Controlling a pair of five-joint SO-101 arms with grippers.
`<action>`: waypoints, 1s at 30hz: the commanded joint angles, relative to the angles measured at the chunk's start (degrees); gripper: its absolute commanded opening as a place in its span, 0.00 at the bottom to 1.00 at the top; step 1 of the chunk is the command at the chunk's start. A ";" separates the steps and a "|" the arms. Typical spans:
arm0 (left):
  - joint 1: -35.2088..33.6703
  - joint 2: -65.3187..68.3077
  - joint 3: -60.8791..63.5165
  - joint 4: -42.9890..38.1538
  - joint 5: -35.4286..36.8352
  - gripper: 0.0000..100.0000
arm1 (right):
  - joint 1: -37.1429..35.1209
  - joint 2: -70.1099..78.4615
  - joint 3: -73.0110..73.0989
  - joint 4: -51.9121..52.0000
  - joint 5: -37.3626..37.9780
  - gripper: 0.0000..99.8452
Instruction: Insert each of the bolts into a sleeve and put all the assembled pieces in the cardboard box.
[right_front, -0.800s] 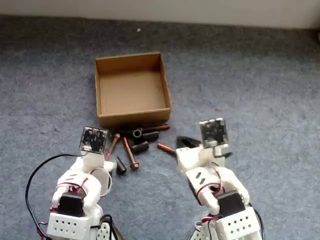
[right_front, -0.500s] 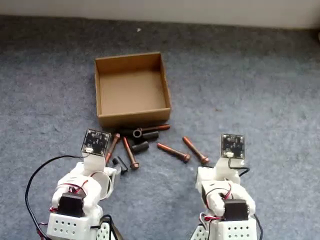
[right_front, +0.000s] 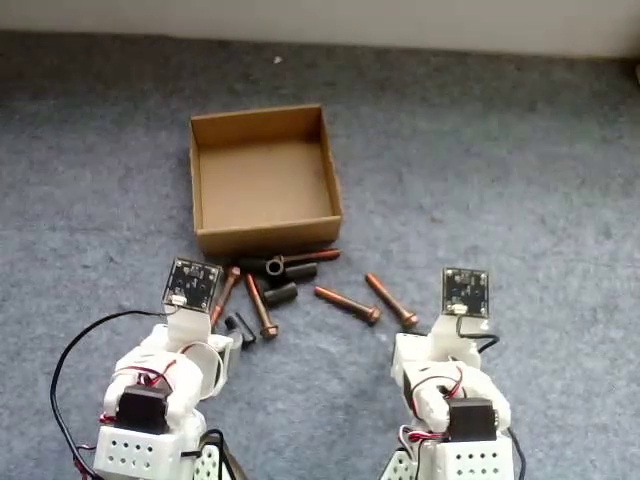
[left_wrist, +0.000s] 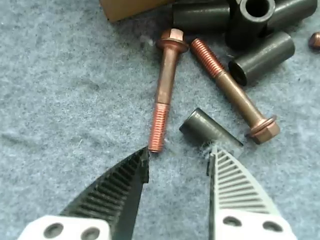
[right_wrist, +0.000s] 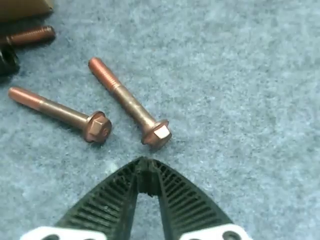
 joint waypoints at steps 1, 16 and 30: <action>0.92 -0.40 -0.22 0.44 -0.62 0.22 | 0.66 -0.75 8.66 0.31 0.62 0.00; 0.92 -0.40 -0.22 0.44 -0.62 0.22 | 0.66 -0.75 8.66 0.31 0.62 0.00; 3.30 -0.40 -0.22 0.70 -0.88 0.22 | 0.57 -0.75 8.66 0.31 0.35 0.00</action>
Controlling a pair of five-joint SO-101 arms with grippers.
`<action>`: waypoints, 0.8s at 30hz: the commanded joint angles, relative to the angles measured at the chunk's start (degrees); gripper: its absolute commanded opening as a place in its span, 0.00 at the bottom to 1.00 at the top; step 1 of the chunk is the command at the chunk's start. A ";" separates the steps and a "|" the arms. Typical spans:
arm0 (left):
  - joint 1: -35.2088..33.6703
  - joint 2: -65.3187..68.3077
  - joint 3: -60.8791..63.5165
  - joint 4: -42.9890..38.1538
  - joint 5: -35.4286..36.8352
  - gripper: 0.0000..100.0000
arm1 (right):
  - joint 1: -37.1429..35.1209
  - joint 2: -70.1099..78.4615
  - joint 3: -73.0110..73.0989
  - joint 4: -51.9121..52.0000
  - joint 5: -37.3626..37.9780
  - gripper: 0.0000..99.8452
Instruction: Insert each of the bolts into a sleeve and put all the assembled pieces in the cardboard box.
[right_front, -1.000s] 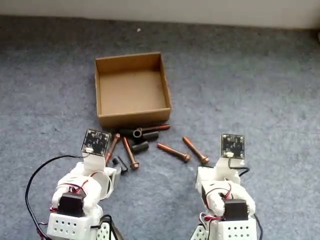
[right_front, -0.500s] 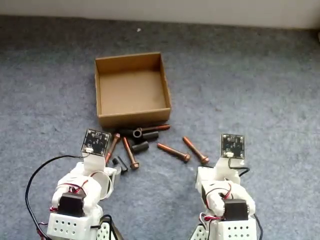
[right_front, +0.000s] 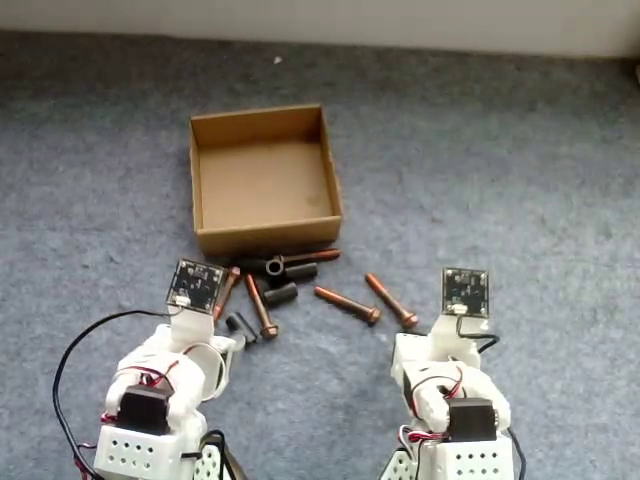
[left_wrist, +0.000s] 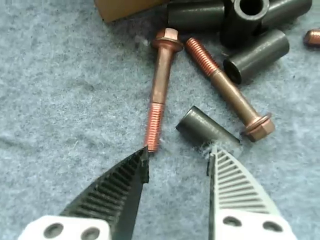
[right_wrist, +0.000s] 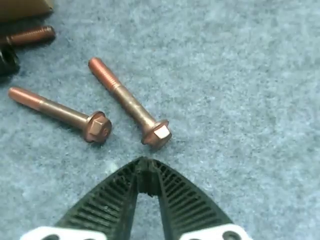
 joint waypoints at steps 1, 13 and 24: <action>1.54 -0.40 -0.22 0.53 -0.79 0.22 | 0.57 -0.75 8.66 0.31 0.35 0.00; 1.54 -0.48 -8.48 3.08 -0.88 0.22 | 0.84 -0.75 0.22 1.45 9.67 0.00; -9.89 -0.57 -9.10 0.53 -0.88 0.22 | 5.58 -0.75 -18.24 1.01 26.81 0.00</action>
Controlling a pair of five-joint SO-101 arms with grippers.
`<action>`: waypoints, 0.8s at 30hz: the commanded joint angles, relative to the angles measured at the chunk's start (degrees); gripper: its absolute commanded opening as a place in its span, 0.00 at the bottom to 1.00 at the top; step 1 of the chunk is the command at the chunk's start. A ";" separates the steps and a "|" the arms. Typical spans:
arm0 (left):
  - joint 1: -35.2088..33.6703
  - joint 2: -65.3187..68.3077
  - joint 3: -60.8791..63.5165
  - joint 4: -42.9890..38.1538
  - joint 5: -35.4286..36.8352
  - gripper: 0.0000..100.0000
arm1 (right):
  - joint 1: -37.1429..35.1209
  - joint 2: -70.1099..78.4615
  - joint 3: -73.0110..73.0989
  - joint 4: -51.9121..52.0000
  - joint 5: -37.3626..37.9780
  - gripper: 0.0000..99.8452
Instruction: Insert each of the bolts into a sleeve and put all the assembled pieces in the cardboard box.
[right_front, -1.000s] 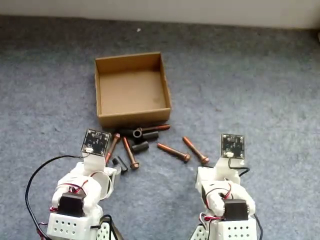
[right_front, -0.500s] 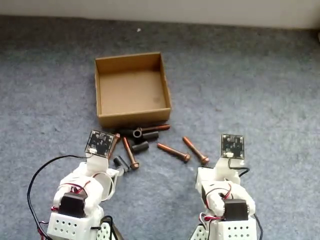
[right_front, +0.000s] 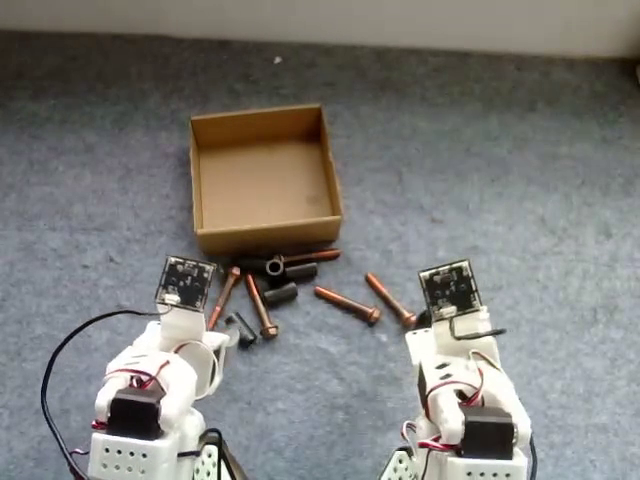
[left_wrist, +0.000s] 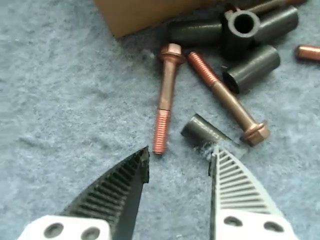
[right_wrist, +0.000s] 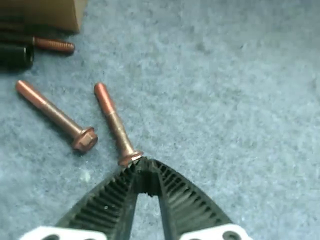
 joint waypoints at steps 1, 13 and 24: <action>-6.55 -0.57 -2.07 -3.52 -0.26 0.22 | 0.75 -0.66 -6.37 -0.22 0.88 0.00; -21.58 -0.48 -1.36 -8.09 -0.26 0.22 | -5.05 7.96 -18.86 0.04 7.82 0.00; -23.96 -0.48 -0.57 -8.09 -0.26 0.22 | -24.40 50.42 -38.81 0.31 4.84 0.16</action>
